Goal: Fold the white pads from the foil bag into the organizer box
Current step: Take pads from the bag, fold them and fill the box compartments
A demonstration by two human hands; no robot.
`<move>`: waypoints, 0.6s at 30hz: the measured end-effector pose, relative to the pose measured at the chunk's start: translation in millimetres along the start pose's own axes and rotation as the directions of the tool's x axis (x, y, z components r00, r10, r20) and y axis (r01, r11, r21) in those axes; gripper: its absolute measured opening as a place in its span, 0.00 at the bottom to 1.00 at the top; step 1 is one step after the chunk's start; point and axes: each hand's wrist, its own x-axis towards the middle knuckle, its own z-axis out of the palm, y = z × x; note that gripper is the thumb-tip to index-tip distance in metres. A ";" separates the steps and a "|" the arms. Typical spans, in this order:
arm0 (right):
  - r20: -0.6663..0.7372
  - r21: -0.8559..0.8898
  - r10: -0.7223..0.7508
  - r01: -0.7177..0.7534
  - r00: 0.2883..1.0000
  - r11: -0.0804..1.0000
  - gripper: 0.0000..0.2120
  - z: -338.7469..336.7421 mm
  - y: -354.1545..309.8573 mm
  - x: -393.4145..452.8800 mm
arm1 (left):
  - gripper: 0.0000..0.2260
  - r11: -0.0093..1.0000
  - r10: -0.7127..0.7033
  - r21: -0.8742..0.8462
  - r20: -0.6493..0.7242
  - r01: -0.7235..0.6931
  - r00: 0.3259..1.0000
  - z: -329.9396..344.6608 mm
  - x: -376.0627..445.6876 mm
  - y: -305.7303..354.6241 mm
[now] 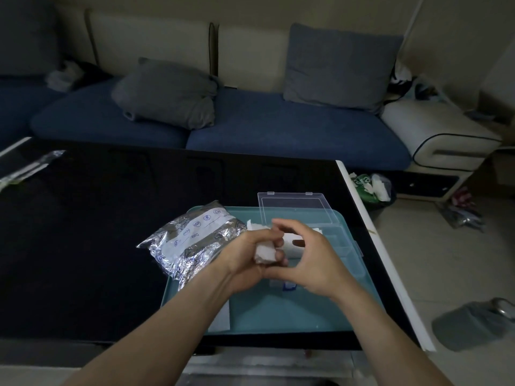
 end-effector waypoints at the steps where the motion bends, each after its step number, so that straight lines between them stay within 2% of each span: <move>1: 0.013 0.013 -0.009 0.009 1.000 1.000 0.47 -1.9 -0.9 -1.0 | 0.04 1.000 0.005 0.000 -0.004 -0.005 1.000 0.8 0.3 0.4; 3: 0.042 0.033 -0.022 0.021 0.999 0.999 0.47 -4.0 -2.0 -1.3 | 0.04 0.996 -0.048 0.076 0.055 0.044 0.997 0.9 -0.7 0.8; 6: 0.034 0.070 -0.029 0.026 0.999 0.997 0.36 -3.9 -0.5 -0.8 | 0.11 0.960 -0.207 0.227 0.170 0.166 0.964 -2.6 -4.5 -1.5; 8: 0.066 0.085 -0.029 0.023 0.997 0.996 0.38 -4.9 -0.2 -1.6 | 0.13 0.953 -0.236 0.236 0.181 0.191 0.955 -4.4 -4.7 -1.8; 11: 0.188 0.205 -0.012 -0.027 0.982 0.978 0.48 -2.5 -2.2 -4.5 | 0.11 0.981 -0.169 0.121 0.159 0.151 0.973 0.8 -7.3 -1.7; 15: 0.136 0.038 -0.071 0.067 0.988 0.997 0.40 7.5 -3.0 3.0 | 0.11 0.992 -0.058 0.112 0.061 0.051 0.996 2.9 -9.4 -6.0; 18: 0.179 0.014 -0.076 0.075 0.981 0.997 0.43 7.1 -4.9 2.4 | 0.07 0.983 -0.023 0.181 0.024 0.019 0.999 -2.1 -10.1 -8.3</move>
